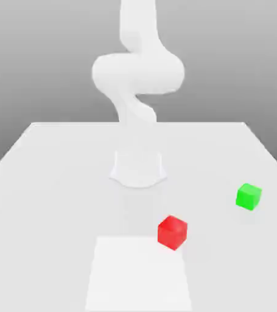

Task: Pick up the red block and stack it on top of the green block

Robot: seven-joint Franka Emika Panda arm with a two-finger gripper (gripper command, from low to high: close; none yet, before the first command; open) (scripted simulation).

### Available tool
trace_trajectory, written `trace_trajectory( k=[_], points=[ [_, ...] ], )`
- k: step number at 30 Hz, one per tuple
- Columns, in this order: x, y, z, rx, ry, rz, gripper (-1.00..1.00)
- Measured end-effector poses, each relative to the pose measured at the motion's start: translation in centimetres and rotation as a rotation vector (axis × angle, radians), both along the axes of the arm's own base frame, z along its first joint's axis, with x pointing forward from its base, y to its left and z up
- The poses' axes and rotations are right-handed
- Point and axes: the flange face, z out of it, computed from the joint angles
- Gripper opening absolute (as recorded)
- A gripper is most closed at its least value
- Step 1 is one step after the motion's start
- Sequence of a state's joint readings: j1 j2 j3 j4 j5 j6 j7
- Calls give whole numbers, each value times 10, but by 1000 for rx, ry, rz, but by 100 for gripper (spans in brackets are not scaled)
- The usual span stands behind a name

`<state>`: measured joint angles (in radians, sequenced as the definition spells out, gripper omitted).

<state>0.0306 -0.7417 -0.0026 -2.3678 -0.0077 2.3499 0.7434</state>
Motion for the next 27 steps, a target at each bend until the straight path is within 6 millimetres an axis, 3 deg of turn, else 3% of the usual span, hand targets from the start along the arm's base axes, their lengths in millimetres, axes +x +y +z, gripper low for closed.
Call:
trace_trajectory(
  k=[4, 9, 12, 18, 23, 24, 27],
  points=[
    [31, 20, -99, -83, 144, 143, 0],
    [35, 44, -225, -172, 320, 337, 0],
    [18, 55, -300, -221, 431, 469, 0],
    [-45, 69, -452, -307, 650, 742, 0],
    [-55, 70, -507, -314, 675, 777, 0],
    [-56, 70, -514, -313, 676, 779, -100],
    [-56, 70, -514, -313, 676, 779, -100]
  ],
)
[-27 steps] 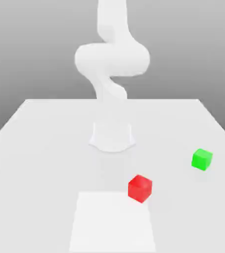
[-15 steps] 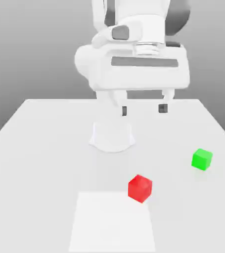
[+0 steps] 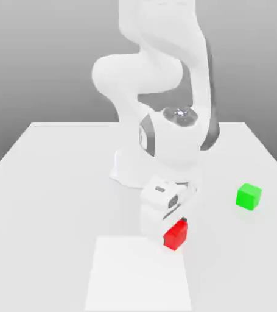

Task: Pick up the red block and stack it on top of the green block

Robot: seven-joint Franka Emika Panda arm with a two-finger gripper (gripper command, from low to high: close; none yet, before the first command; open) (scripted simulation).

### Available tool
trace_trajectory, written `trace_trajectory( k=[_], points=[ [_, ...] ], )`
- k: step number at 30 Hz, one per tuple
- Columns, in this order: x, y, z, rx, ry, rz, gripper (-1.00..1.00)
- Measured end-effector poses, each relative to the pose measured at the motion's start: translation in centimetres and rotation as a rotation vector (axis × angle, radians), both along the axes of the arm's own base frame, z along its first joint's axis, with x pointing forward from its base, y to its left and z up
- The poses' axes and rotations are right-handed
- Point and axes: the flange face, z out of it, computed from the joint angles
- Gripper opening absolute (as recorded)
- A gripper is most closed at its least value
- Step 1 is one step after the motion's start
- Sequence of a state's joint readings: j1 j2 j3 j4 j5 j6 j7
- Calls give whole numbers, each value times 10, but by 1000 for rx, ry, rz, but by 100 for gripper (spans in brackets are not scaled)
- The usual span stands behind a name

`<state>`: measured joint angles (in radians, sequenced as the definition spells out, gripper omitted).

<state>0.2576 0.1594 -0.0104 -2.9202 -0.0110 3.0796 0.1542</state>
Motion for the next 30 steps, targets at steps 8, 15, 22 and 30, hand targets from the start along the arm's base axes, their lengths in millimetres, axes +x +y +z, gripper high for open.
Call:
trace_trajectory(
  k=[8, 15, 22, 30],
  points=[
    [2, 0, 26, -5, 0, 0, -100],
    [-12, 46, 69, 4, 0, 168, -100],
    [-88, 173, 90, 6, -1, 688, -100],
    [-165, 236, 74, -5, -2, 1026, -100]
  ],
)
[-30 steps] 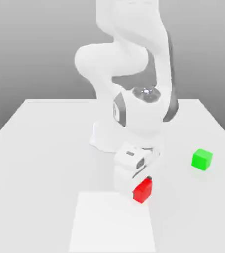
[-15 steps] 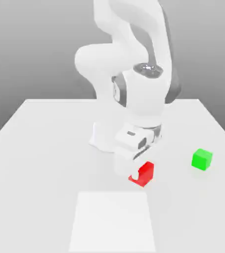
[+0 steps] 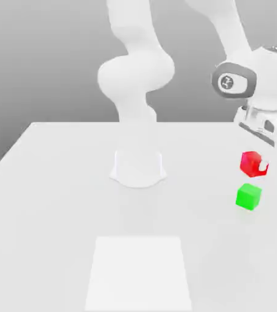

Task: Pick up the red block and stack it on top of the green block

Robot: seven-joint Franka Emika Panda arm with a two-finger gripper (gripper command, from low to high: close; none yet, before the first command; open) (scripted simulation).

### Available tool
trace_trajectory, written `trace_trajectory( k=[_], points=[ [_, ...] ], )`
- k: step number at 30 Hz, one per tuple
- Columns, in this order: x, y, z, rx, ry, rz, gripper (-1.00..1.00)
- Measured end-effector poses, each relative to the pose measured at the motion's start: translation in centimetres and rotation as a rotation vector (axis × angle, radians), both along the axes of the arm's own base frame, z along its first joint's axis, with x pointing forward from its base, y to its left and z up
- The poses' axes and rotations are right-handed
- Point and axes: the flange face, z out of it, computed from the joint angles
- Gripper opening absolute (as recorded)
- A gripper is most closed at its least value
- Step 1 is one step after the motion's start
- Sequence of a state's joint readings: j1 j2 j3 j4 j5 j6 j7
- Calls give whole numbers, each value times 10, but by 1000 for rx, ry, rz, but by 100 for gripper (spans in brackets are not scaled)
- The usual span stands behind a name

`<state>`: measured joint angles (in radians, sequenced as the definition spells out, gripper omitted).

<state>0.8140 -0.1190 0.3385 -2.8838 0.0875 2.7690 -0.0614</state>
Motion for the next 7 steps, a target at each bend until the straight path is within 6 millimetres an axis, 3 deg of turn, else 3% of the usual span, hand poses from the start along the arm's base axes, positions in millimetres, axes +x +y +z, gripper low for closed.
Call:
trace_trajectory(
  k=[4, 5, 7],
  points=[
    [-1, -1, -33, 1, 2, 1, -100],
    [-2, -2, -38, 2, 5, 2, 100],
    [-2, -2, -38, 2, 5, 2, 100]
  ],
)
